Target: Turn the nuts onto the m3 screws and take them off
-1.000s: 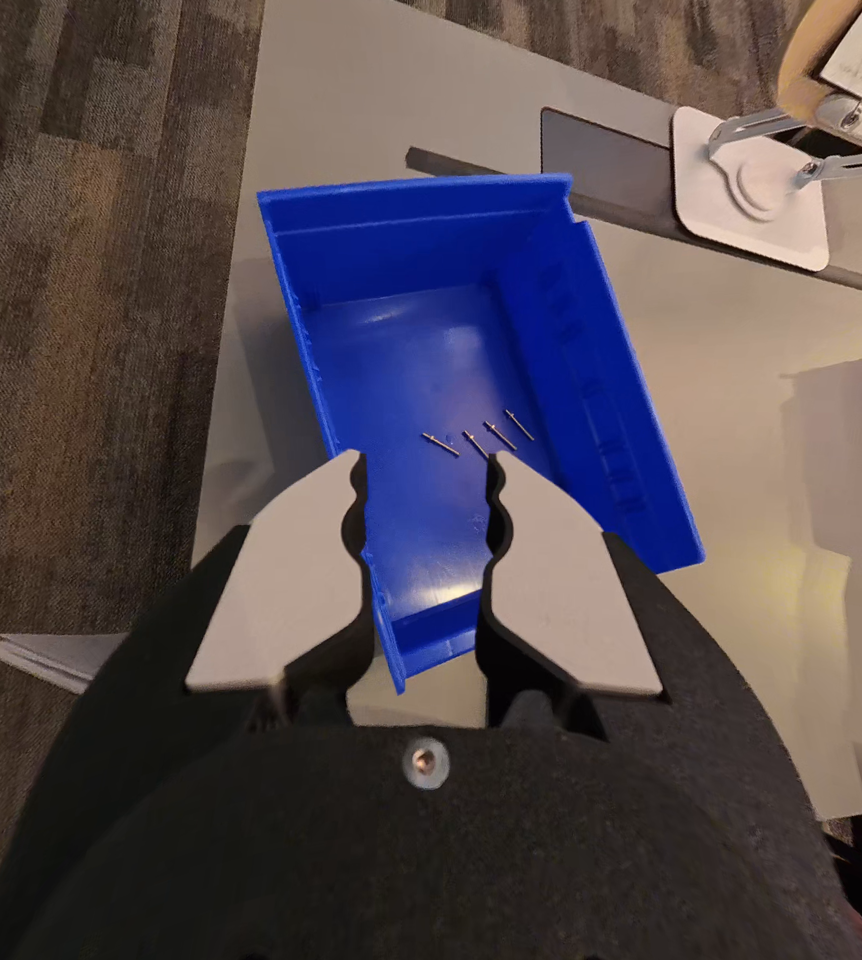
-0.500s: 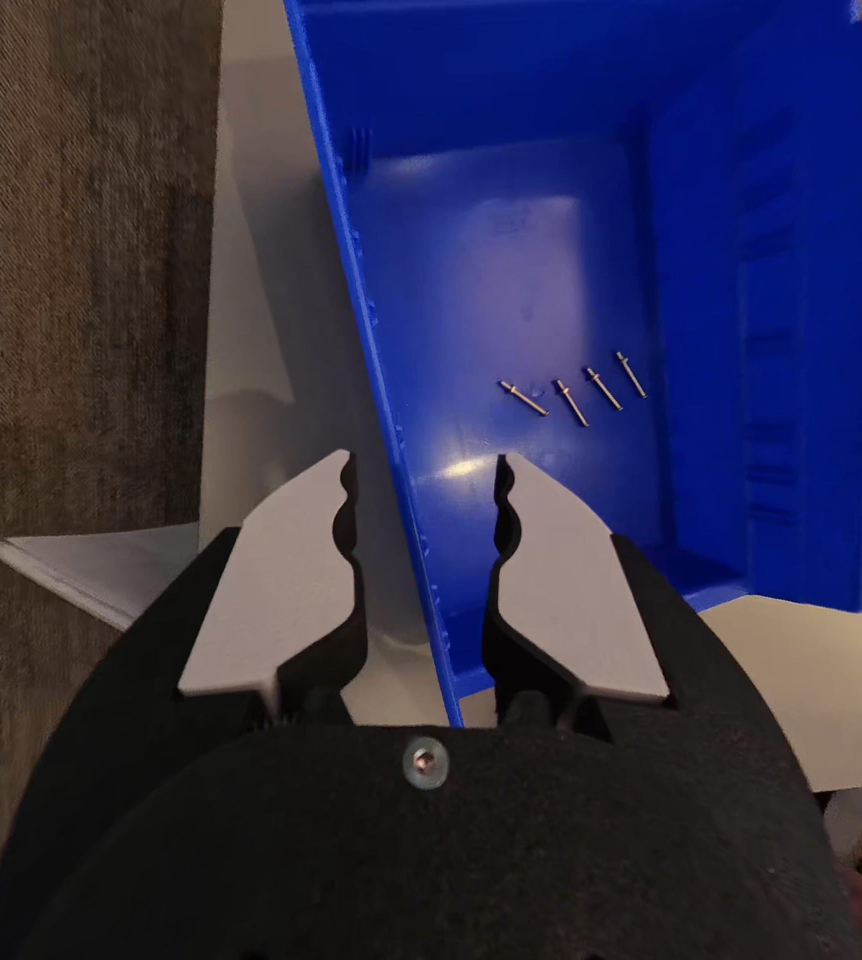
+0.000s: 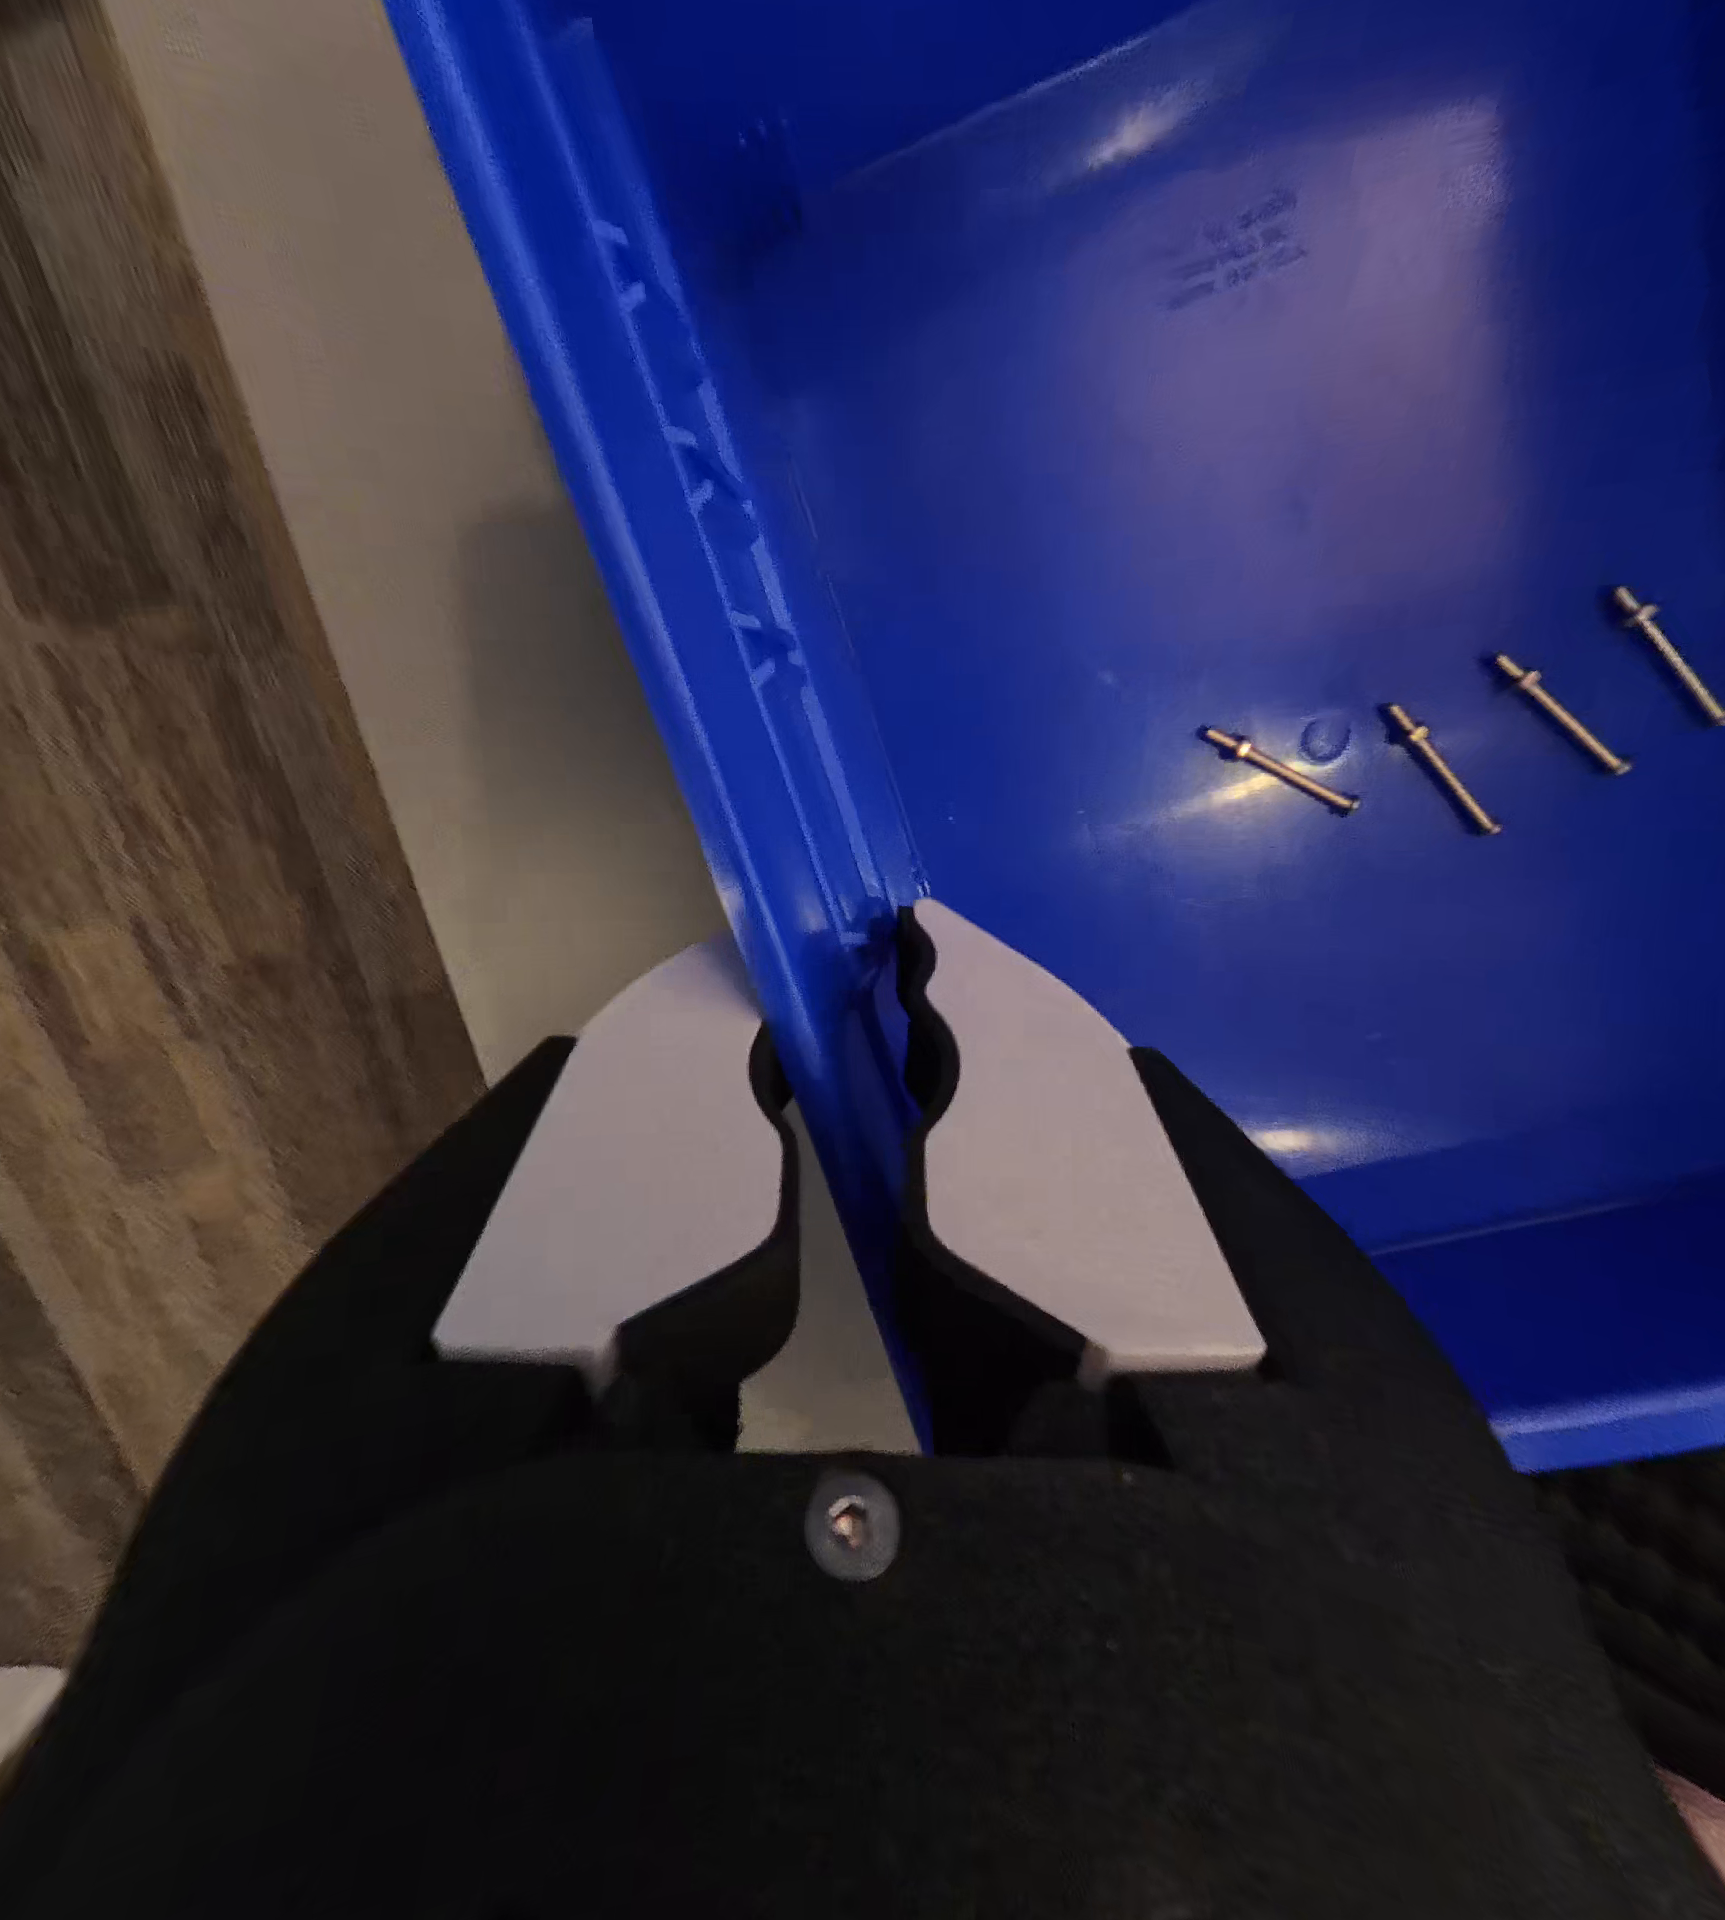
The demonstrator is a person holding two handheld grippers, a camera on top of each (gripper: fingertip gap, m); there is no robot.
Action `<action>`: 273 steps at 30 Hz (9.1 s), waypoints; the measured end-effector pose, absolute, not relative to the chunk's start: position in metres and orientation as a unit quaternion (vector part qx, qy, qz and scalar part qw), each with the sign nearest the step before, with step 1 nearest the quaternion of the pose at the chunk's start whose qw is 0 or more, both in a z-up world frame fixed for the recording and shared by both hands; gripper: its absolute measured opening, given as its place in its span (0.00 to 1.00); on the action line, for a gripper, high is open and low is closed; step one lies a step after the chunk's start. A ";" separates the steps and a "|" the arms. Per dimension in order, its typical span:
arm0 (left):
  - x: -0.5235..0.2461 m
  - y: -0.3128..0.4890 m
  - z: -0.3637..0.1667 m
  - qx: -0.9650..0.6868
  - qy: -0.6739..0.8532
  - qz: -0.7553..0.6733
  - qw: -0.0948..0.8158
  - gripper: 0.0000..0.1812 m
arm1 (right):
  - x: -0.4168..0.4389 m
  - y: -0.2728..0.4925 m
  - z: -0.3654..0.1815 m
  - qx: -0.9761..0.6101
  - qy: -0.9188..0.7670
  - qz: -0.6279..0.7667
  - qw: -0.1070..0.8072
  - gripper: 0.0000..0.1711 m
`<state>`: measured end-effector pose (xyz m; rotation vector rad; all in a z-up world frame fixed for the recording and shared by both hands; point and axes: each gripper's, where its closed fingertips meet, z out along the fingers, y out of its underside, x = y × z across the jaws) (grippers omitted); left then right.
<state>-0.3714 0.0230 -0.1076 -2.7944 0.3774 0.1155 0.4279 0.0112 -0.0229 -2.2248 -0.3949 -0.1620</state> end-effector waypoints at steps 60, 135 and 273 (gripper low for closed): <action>-0.266 0.032 -0.132 -0.991 -0.058 -0.001 0.120 0.01 | 0.281 0.091 0.046 -0.753 -0.294 0.158 0.567 0.36; 0.063 -0.074 0.121 -0.531 0.486 -0.510 0.470 0.01 | 0.065 -0.074 0.151 -0.526 -0.412 0.485 0.564 0.21; 0.088 -0.080 0.103 -0.554 0.478 -0.514 0.448 0.01 | 0.069 -0.074 0.121 -0.505 -0.480 0.524 0.490 0.02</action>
